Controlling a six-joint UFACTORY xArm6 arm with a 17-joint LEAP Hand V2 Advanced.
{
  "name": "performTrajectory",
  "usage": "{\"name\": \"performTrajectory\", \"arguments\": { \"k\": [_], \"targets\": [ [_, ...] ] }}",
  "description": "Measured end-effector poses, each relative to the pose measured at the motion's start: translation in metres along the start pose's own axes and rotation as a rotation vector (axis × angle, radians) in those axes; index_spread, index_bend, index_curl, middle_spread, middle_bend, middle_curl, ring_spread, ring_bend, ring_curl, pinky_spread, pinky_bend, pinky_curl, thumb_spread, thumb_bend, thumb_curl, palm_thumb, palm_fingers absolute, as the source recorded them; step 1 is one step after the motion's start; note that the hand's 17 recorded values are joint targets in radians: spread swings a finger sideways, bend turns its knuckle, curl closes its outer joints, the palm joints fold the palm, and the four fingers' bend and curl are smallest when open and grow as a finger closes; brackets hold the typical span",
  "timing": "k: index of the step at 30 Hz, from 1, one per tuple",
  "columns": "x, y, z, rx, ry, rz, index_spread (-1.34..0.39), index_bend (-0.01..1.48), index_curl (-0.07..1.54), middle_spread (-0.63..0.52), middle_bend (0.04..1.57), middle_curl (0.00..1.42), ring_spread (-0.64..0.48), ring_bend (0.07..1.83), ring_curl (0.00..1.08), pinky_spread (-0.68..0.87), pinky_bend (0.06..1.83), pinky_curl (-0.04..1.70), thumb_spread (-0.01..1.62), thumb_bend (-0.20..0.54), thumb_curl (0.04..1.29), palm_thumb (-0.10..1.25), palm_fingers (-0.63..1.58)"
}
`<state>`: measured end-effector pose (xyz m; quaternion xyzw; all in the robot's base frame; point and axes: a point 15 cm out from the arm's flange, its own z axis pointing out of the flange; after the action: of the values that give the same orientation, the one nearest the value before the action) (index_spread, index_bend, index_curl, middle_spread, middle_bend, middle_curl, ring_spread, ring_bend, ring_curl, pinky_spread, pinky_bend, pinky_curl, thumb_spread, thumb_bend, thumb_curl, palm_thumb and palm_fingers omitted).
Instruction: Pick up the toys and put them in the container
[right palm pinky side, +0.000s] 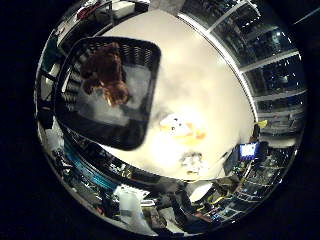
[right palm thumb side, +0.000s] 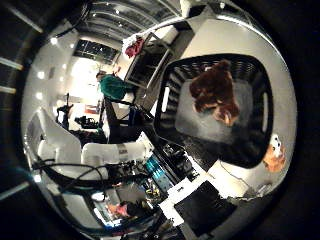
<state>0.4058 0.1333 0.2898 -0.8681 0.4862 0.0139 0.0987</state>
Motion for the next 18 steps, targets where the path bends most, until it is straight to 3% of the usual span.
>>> {"name": "performTrajectory", "arguments": {
  "k": [7, 13, 18],
  "targets": [
    [0.12, 0.055, -0.032, 0.004, 0.129, 0.157, -0.4, 0.16, 0.3, 0.06, 0.22, 0.31, 0.2, 0.28, 0.22, 0.46, 0.42, 0.32, 1.02, -0.025, 0.42, 0.73, 0.12],
    [0.219, 0.139, -0.038, -0.05, 0.178, 0.299, -0.39, 0.16, 0.29, 0.05, 0.23, 0.32, 0.18, 0.27, 0.22, 0.44, 0.4, 0.31, 1.02, -0.024, 0.41, 0.73, 0.15],
    [0.269, 0.216, -0.006, -0.127, 0.123, 0.412, -0.39, 0.16, 0.28, 0.04, 0.24, 0.33, 0.18, 0.25, 0.23, 0.42, 0.38, 0.3, 1.03, -0.024, 0.4, 0.73, 0.15]
  ]
}}
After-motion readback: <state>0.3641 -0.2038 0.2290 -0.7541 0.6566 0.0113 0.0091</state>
